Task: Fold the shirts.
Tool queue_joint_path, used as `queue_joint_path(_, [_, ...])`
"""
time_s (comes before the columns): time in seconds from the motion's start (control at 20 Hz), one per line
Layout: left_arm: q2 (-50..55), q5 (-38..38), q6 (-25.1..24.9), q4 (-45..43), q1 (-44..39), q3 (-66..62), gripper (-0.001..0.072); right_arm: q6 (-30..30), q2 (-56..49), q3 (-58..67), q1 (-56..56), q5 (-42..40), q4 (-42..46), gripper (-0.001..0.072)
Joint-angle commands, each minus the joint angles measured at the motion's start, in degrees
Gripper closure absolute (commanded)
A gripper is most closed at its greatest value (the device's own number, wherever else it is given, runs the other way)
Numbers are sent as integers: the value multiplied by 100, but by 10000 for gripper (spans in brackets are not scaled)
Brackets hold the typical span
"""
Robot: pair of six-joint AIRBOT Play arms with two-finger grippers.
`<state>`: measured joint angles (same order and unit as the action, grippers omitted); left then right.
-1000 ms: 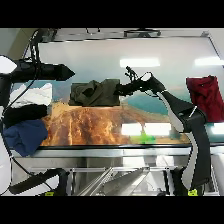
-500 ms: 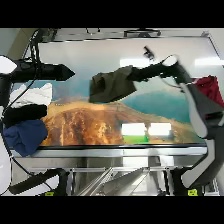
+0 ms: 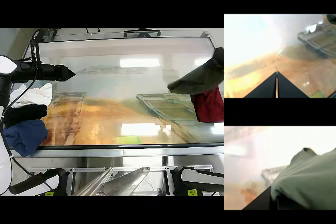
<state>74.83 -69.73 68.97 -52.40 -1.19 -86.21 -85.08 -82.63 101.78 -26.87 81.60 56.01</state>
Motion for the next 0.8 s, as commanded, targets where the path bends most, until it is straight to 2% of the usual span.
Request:
queue_joint_path(0.0, [0,0,7,7,2,2,681,149,-35,2,-909,-833,-199,694])
queue_joint_path(0.1, [0,114,7,4,2,2,681,378,-284,2,-1266,-1639,-1296,693])
queue_joint_path(0.2, [0,293,7,4,2,2,681,1082,-544,219,-1423,-2310,-2837,693])
queue_joint_path(0.25, [2,393,7,4,2,2,681,1316,-691,557,-1456,-2562,-3292,693])
queue_joint_path(0.35, [0,553,7,2,2,2,681,1582,-1027,1657,-1458,-2916,-3460,693])
queue_joint_path(0.45, [0,686,7,7,-11,2,681,1698,-1128,2072,-1517,-3080,-3418,693])
queue_joint_path(0.55, [22,730,7,11,-9,2,681,1451,-1123,1762,-1768,-2680,-3414,693])
queue_joint_path(0.65, [105,649,7,9,-11,2,681,1172,-1121,1121,-2170,-1700,-3189,694])
queue_joint_path(0.75, [240,468,7,13,-11,2,681,1235,-1119,415,-2562,-573,-2498,694])
